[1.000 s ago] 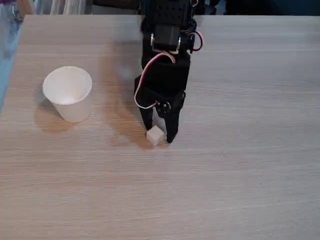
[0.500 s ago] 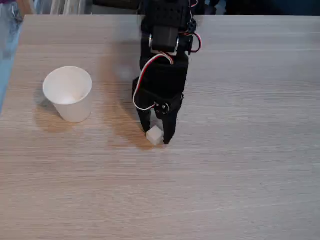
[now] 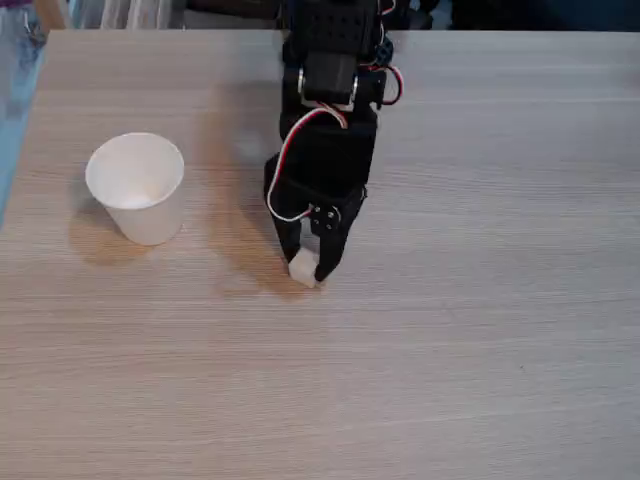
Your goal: Grasp a block and put it in the bin.
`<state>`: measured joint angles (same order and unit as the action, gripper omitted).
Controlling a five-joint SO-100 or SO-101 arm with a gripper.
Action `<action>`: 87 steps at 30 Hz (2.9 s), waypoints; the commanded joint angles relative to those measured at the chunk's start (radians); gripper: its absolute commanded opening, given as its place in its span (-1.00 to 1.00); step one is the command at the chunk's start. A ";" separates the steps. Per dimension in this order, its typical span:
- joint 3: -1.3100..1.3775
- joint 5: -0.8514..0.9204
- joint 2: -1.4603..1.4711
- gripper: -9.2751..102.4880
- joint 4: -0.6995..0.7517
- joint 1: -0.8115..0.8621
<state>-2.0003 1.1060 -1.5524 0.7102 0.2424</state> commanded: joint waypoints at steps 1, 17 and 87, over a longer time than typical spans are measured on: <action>0.021 0.020 -0.055 -0.60 -0.005 0.011; -0.080 0.156 -0.368 -0.64 0.023 0.069; -0.172 0.316 -0.580 -0.53 -0.035 0.598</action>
<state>-2.1690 1.4312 -2.0985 0.6842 0.8345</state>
